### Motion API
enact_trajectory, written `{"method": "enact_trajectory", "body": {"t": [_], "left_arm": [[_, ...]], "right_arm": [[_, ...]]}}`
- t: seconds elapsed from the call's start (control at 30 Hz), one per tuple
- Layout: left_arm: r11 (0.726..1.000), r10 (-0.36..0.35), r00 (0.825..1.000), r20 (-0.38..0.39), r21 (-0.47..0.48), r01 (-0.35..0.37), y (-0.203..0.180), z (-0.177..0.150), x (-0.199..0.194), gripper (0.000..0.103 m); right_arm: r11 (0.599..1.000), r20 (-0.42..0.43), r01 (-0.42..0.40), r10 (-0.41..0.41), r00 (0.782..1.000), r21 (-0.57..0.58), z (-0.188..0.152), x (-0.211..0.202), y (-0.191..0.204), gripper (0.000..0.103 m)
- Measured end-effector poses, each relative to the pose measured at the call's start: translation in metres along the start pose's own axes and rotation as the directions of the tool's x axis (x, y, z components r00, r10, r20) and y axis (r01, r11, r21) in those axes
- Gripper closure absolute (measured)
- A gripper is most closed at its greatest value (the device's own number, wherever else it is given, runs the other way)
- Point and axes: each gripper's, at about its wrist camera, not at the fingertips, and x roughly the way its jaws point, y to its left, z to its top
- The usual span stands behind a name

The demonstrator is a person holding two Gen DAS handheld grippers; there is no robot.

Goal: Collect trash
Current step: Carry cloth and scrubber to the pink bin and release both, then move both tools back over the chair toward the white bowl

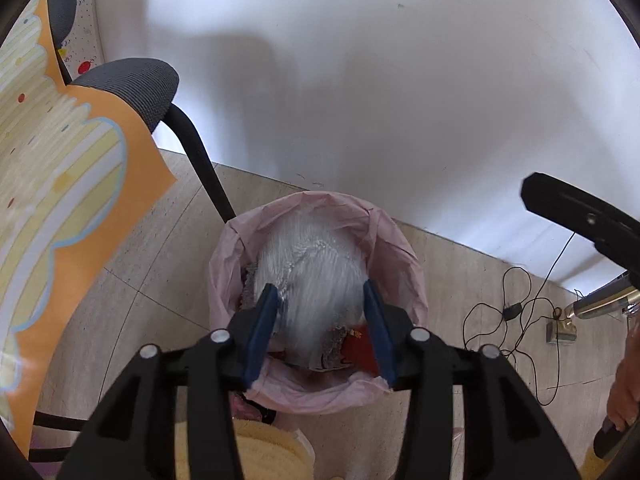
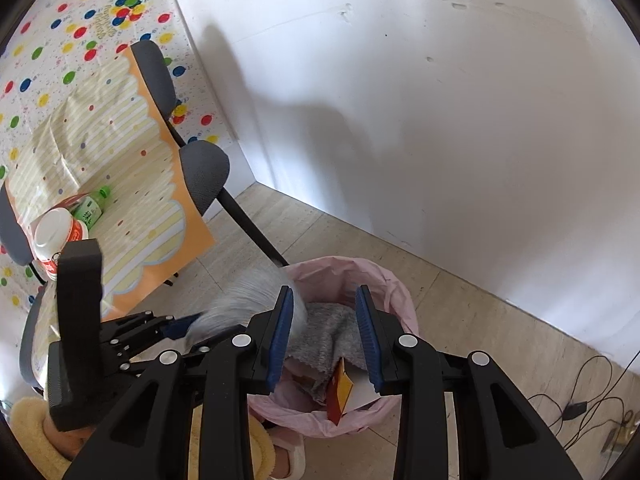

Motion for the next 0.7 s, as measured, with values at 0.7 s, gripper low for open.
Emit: {"method": "enact_trajectory", "body": {"t": [0.7], "left_arm": [[0.966,0.201,0.956,0.213,-0.204,-0.157,0.092,-0.041,-0.147,0.06]], "right_arm": [[0.978,0.042,-0.152,0.159,0.986,-0.144,0.019,-0.026,0.098,0.068]]}}
